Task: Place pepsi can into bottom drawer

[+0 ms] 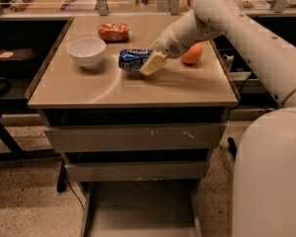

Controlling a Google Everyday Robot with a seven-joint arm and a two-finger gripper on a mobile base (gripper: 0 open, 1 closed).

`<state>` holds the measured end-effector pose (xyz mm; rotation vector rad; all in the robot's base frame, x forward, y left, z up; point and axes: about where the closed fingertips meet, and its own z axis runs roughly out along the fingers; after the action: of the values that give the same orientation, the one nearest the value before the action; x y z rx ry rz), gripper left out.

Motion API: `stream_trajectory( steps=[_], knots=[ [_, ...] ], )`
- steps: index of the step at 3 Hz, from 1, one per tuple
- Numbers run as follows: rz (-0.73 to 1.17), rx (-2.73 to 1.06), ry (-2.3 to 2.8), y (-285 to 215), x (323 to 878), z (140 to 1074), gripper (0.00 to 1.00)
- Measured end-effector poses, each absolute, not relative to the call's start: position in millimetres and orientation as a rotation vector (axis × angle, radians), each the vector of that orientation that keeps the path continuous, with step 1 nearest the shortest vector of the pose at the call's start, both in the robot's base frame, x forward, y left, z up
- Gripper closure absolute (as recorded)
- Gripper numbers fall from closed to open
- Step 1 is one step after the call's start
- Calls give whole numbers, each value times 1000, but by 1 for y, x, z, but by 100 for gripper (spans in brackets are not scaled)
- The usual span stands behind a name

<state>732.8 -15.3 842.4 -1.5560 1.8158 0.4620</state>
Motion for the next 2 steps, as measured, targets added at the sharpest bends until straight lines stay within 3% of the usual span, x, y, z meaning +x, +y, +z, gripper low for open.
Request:
stream_trajectory(
  steps=[2],
  knots=[
    [355, -1541, 1819, -54, 670, 882, 100]
  ],
)
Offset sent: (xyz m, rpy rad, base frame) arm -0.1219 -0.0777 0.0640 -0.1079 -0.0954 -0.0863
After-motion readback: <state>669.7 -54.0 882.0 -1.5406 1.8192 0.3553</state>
